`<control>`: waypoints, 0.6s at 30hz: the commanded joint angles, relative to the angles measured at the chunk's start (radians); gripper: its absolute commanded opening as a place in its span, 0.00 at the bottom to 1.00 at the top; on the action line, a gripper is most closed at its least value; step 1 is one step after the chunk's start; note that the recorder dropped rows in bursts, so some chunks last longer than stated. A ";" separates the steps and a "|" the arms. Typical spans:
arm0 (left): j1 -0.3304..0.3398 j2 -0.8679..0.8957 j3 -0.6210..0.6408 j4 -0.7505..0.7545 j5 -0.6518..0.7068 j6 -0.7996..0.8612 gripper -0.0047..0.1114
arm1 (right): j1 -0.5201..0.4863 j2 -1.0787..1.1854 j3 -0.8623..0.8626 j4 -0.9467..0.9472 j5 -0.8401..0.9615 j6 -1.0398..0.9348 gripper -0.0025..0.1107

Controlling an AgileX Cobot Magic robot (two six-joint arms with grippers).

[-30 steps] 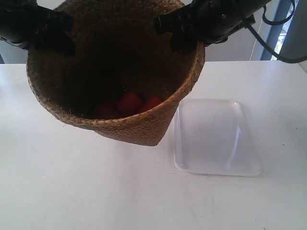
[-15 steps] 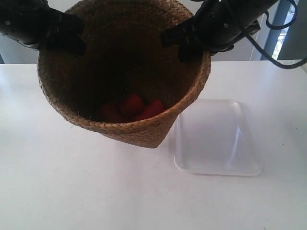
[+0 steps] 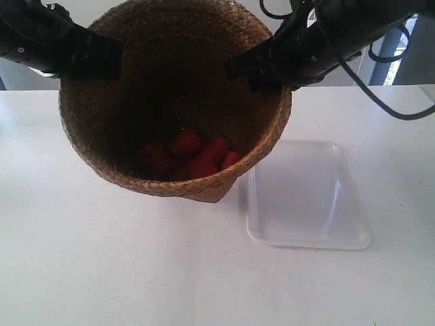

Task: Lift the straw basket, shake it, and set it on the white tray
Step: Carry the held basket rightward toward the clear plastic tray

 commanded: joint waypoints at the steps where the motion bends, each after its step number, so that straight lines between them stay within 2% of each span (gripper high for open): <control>1: -0.006 -0.034 -0.022 -0.042 0.003 -0.003 0.04 | 0.000 -0.003 -0.016 0.000 0.050 -0.007 0.02; 3: -0.006 -0.096 -0.072 -0.074 0.097 0.019 0.04 | 0.004 -0.064 -0.087 0.068 0.163 -0.127 0.02; 4: -0.011 -0.125 -0.078 -0.077 0.100 0.086 0.04 | 0.012 -0.111 -0.099 0.103 0.157 -0.161 0.02; 5: -0.021 -0.144 -0.060 -0.071 0.048 0.124 0.04 | 0.021 -0.146 -0.072 0.090 0.062 -0.157 0.02; 6: -0.035 -0.140 -0.002 -0.065 -0.071 0.111 0.04 | 0.026 -0.152 -0.007 0.061 -0.074 -0.114 0.02; 7: -0.035 -0.117 0.029 -0.065 -0.105 0.077 0.04 | 0.024 -0.130 0.036 0.051 -0.121 -0.090 0.02; 10: -0.027 -0.065 0.049 -0.062 -0.039 0.039 0.04 | 0.008 -0.038 0.052 0.060 0.016 -0.053 0.02; 18: -0.037 -0.094 0.042 -0.074 -0.079 0.074 0.04 | 0.019 -0.046 0.050 0.081 -0.032 -0.058 0.02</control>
